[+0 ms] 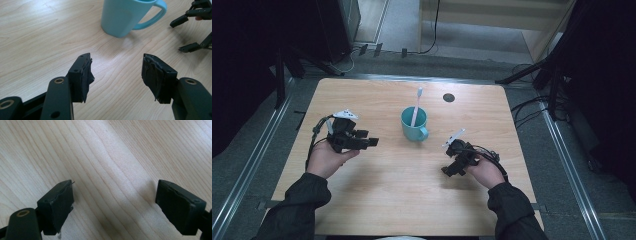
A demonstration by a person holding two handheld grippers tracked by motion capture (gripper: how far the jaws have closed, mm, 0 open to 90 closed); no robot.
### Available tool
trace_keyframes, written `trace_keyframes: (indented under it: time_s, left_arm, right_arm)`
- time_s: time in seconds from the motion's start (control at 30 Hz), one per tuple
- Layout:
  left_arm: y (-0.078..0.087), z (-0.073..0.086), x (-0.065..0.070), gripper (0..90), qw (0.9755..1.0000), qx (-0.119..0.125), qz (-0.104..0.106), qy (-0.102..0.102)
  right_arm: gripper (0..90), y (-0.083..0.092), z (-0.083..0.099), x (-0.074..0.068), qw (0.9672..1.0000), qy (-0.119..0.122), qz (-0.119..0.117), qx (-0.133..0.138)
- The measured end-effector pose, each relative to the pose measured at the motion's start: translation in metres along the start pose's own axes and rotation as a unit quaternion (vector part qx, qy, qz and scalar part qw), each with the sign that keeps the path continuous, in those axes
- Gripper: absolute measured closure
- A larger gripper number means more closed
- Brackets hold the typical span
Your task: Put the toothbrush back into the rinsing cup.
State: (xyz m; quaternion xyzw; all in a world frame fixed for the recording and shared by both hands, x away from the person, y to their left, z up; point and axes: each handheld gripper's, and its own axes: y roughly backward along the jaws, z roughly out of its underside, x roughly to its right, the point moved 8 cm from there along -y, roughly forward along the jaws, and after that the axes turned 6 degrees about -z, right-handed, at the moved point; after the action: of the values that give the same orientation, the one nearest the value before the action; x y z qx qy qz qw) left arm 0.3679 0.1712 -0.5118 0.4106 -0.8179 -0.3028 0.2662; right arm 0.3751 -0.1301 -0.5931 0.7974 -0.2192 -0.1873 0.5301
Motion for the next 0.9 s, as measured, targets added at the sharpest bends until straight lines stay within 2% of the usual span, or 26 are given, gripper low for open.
trace_keyframes:
  time_s: [0.4, 0.6, 0.77, 0.9]
  left_arm:
    - [0.001, 0.018, 0.001, 39.1, 0.9995, -0.023, -0.014, -0.014]
    - [0.002, 0.026, -0.003, 38.2, 0.9994, -0.031, -0.015, -0.007]
    - [-0.004, 0.031, -0.008, 37.9, 0.9987, -0.044, -0.024, -0.004]
    - [-0.007, 0.033, -0.01, 38.2, 0.9984, -0.051, -0.024, -0.002]
  right_arm:
    - [15.7, 0.006, -0.001, 0.0, 0.9999, -0.002, 0.004, 0.013]
    - [16.0, 0.006, -0.001, 0.0, 0.9999, -0.001, 0.004, 0.013]
    - [16.2, 0.005, -0.001, 0.0, 0.9999, 0.0, 0.005, 0.01]
    - [16.3, 0.006, -0.001, 0.0, 0.9999, 0.0, 0.005, 0.01]
